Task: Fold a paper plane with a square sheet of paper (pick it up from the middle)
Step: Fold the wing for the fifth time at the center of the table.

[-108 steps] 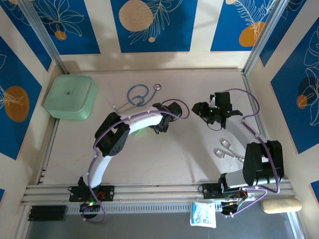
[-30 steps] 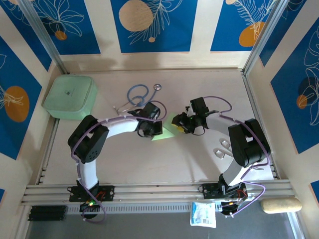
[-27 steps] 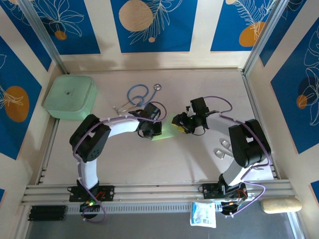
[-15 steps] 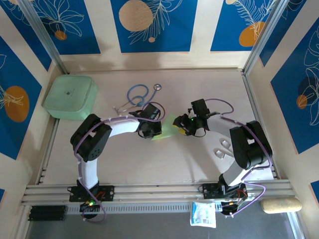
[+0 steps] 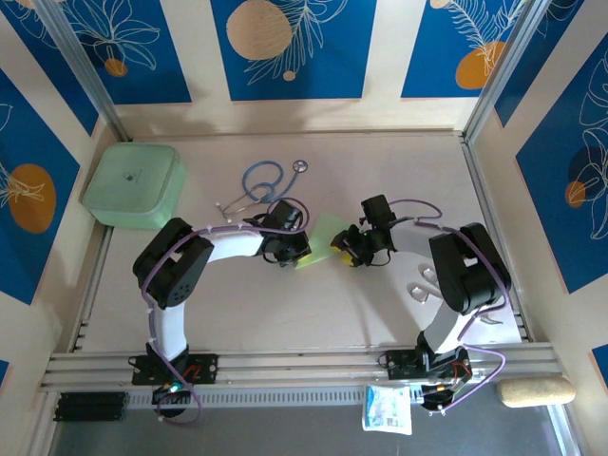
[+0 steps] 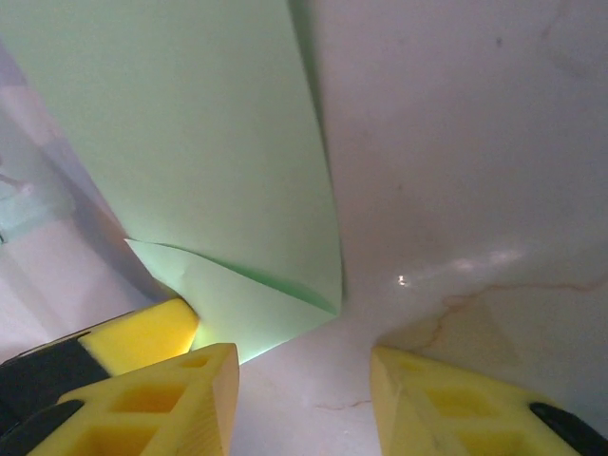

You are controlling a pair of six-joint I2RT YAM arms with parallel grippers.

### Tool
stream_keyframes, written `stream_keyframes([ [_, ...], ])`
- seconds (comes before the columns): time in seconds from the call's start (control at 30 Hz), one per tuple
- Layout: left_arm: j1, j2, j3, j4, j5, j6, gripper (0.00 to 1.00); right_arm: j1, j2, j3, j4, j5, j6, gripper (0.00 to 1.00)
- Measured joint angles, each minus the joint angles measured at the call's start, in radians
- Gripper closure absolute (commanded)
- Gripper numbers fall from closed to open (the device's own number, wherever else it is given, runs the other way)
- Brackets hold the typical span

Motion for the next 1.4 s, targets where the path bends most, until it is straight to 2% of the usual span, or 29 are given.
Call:
stream_keyframes([
  [0.4,0.0,0.0,-0.011,0.023,0.018,-0.032,0.96,0.0,0.034,0.044,-0.043,-0.004,0.007,0.66],
  [0.77,0.001,-0.001,-0.036,0.074,0.037,-0.069,0.96,0.019,0.048,0.064,-0.029,0.011,-0.019,0.68],
  [1.1,0.006,-0.001,-0.05,0.101,0.048,-0.089,0.96,0.011,0.014,0.001,0.14,0.005,-0.023,0.68],
  [1.4,0.01,-0.003,-0.055,0.108,0.051,-0.089,0.95,-0.014,-0.009,-0.029,0.215,-0.022,-0.024,0.68],
])
